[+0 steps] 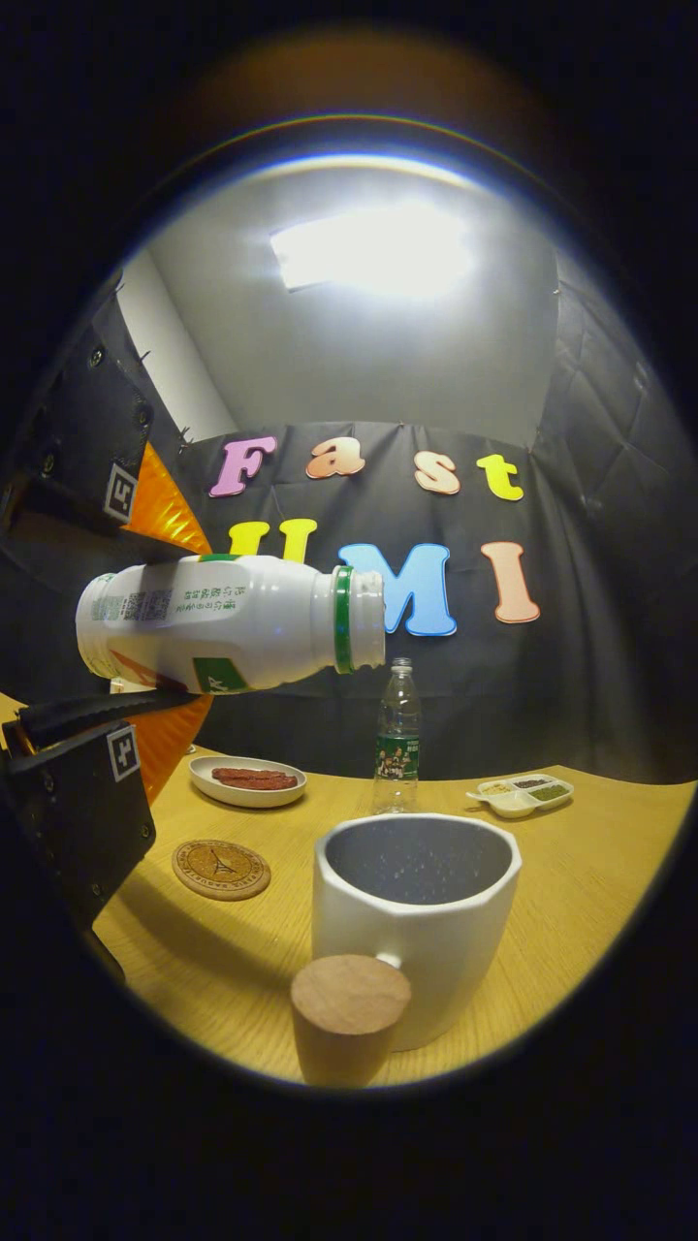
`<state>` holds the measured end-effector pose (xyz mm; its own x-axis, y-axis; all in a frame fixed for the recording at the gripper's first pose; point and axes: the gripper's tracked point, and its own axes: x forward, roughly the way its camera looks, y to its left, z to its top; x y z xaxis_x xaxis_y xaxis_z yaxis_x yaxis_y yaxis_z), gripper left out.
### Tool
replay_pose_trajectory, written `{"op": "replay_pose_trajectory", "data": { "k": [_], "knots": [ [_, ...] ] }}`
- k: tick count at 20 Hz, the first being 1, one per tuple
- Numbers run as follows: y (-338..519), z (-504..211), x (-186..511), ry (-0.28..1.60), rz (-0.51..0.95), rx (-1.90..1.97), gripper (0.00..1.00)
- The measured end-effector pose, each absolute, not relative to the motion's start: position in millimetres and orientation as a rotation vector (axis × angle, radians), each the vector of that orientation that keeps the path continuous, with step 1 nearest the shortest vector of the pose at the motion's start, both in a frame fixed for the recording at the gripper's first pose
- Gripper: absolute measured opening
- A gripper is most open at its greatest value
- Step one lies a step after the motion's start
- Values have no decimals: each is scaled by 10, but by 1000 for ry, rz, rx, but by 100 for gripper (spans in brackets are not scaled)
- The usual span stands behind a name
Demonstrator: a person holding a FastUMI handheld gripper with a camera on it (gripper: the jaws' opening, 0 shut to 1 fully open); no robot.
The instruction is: Take the bottle from table, then pour the juice into the cup, finally place the bottle on the coaster
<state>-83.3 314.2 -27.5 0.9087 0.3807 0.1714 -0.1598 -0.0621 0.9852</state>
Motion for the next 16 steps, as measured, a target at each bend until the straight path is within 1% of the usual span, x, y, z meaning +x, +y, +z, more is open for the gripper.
{"op": "replay_pose_trajectory", "data": {
  "k": [16],
  "knots": [
    [3084,-299,-892,167,411,1686,61]
  ]
}}
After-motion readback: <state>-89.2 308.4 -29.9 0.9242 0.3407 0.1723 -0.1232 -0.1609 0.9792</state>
